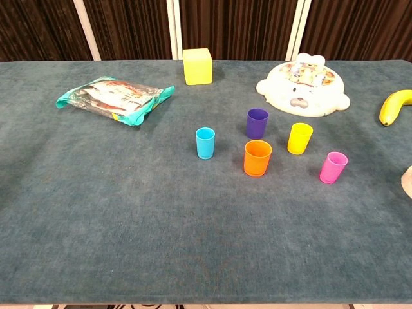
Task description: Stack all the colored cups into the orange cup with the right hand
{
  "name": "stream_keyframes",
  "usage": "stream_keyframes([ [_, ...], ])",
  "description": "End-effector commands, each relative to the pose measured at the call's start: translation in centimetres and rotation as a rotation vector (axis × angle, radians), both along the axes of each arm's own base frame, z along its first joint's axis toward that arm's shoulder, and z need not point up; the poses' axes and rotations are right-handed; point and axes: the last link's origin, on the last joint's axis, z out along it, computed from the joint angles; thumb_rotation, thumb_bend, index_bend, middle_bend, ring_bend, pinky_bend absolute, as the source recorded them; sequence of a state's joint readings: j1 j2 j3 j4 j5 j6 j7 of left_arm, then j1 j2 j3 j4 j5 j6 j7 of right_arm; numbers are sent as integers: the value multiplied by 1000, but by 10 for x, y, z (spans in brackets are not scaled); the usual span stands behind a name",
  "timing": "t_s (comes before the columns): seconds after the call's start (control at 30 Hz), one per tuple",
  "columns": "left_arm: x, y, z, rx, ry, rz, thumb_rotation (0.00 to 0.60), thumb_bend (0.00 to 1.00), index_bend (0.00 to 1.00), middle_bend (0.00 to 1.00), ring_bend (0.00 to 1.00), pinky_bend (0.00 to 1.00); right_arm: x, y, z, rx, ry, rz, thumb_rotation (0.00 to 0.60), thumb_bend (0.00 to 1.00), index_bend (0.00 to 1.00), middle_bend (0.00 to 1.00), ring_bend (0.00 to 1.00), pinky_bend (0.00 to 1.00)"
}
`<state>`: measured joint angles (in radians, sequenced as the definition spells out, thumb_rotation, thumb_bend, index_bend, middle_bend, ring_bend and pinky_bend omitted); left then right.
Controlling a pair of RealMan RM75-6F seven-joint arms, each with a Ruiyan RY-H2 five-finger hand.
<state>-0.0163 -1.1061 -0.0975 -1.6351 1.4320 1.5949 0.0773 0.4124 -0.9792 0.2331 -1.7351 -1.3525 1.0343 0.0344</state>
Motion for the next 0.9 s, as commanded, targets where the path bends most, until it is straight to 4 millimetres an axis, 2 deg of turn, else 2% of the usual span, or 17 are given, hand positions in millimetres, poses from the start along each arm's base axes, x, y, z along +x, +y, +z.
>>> stream_keyframes([
  [0.03, 0, 0, 0, -2, 1, 2, 600, 271, 10, 30, 0, 0, 45, -30, -7, 73, -7, 35, 600, 408, 86, 6, 22, 0],
  [0.17, 0, 0, 0, 1, -4, 4, 600, 270, 10, 30, 0, 0, 75, -52, -25, 123, -14, 39, 600, 408, 86, 6, 18, 0],
  [0.43, -3, 1, 2, 7, -17, 14, 600, 270, 10, 29, 0, 0, 113, -80, -65, 131, -46, 15, 600, 407, 165, 6, 16, 0],
  [0.63, -3, 1, 2, 8, -23, 16, 600, 270, 10, 29, 0, 0, 132, -89, -95, 144, -38, -15, 600, 408, 195, 6, 16, 0],
  [0.9, -4, 2, 2, 10, -30, 18, 600, 271, 10, 29, 0, 0, 141, -92, -125, 146, -14, -60, 600, 407, 205, 6, 16, 0],
])
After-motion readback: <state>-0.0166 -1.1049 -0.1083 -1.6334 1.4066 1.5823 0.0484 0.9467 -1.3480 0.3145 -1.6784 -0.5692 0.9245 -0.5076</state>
